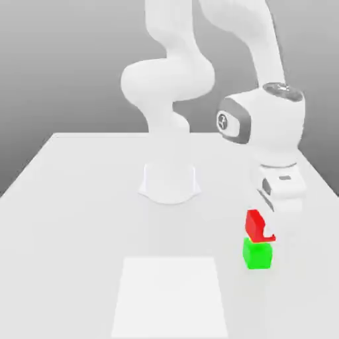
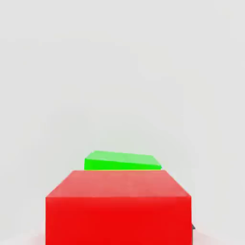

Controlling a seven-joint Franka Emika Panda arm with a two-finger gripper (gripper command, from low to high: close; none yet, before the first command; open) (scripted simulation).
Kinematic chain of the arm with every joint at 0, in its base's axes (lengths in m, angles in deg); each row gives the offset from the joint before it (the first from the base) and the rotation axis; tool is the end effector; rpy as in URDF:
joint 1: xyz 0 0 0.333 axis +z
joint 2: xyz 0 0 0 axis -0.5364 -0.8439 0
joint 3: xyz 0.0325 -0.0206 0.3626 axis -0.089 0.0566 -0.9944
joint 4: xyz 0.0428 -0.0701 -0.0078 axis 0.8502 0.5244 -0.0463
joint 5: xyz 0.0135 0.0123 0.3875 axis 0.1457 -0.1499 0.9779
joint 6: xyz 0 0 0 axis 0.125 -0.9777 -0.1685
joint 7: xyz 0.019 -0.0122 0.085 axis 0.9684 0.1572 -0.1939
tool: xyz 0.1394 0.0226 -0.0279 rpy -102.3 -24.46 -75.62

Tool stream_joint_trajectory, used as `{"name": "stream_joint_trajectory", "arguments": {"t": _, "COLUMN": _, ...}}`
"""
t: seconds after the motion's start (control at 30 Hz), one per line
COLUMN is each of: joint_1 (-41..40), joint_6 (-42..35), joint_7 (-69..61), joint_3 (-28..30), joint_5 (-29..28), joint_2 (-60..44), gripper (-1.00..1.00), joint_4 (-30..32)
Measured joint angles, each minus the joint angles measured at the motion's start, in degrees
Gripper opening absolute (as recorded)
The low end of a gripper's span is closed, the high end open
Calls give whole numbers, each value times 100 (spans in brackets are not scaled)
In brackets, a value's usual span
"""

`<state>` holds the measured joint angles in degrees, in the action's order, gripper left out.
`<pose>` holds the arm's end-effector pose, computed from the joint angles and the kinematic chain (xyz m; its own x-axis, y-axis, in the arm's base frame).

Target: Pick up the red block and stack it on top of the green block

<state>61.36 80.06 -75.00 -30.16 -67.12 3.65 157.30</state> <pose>0.2987 0.1955 0.2018 0.5947 0.8039 -0.0015 0.8039 -0.5947 -0.0009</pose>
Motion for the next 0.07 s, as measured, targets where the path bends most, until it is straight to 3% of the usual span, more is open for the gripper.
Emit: {"name": "stream_joint_trajectory", "arguments": {"t": 0.07, "joint_1": 1, "joint_6": 0, "joint_7": 0, "joint_3": 0, "joint_5": 0, "joint_2": 0, "gripper": 100, "joint_4": 0}}
